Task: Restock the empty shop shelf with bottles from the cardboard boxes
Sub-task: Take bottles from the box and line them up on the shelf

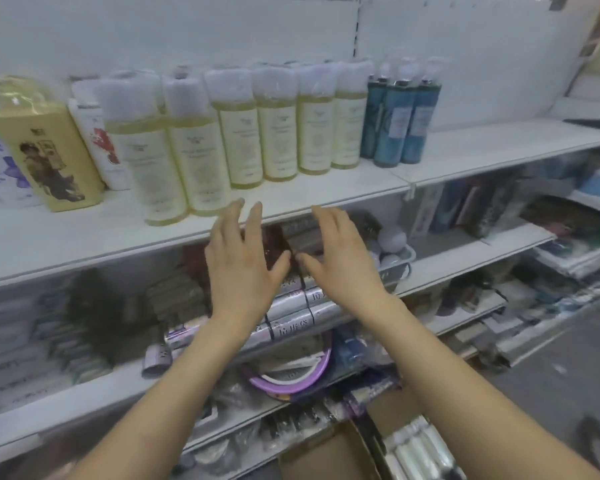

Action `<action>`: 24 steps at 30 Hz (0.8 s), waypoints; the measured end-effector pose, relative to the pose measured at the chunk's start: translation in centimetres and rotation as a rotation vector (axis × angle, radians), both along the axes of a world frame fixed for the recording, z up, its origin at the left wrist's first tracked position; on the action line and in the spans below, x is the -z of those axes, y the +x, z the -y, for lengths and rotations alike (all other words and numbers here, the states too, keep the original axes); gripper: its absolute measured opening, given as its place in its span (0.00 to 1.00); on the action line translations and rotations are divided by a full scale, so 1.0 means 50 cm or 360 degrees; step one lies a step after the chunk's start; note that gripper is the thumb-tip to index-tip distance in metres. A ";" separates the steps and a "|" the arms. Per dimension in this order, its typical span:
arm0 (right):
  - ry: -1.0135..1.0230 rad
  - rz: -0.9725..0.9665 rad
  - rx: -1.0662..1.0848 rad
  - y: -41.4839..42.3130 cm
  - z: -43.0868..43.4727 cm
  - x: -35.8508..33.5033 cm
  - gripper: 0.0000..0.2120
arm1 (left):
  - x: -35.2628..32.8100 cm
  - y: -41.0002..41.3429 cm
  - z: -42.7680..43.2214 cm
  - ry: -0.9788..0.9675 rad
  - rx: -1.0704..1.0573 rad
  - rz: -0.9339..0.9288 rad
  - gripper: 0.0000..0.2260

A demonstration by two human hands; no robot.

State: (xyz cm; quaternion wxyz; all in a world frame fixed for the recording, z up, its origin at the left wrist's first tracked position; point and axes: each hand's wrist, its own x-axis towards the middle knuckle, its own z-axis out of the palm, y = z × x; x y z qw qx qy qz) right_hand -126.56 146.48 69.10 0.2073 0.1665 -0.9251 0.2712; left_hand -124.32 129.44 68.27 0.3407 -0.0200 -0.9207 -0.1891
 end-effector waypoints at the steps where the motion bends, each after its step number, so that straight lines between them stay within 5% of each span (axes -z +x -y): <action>1: 0.0078 -0.0013 0.0017 0.018 -0.044 0.012 0.39 | 0.013 0.010 -0.042 -0.0057 0.0030 0.0084 0.39; 6: 0.0485 -0.0034 0.0108 0.109 -0.298 0.114 0.36 | 0.120 0.068 -0.275 -0.0222 0.0141 0.0433 0.40; 12: 0.0748 0.0328 0.0102 0.204 -0.554 0.260 0.37 | 0.252 0.139 -0.524 -0.0295 0.0274 0.0843 0.42; 24: 0.0748 0.0951 0.0123 0.197 -0.831 0.545 0.39 | 0.517 0.086 -0.781 -0.0238 0.0458 0.1362 0.40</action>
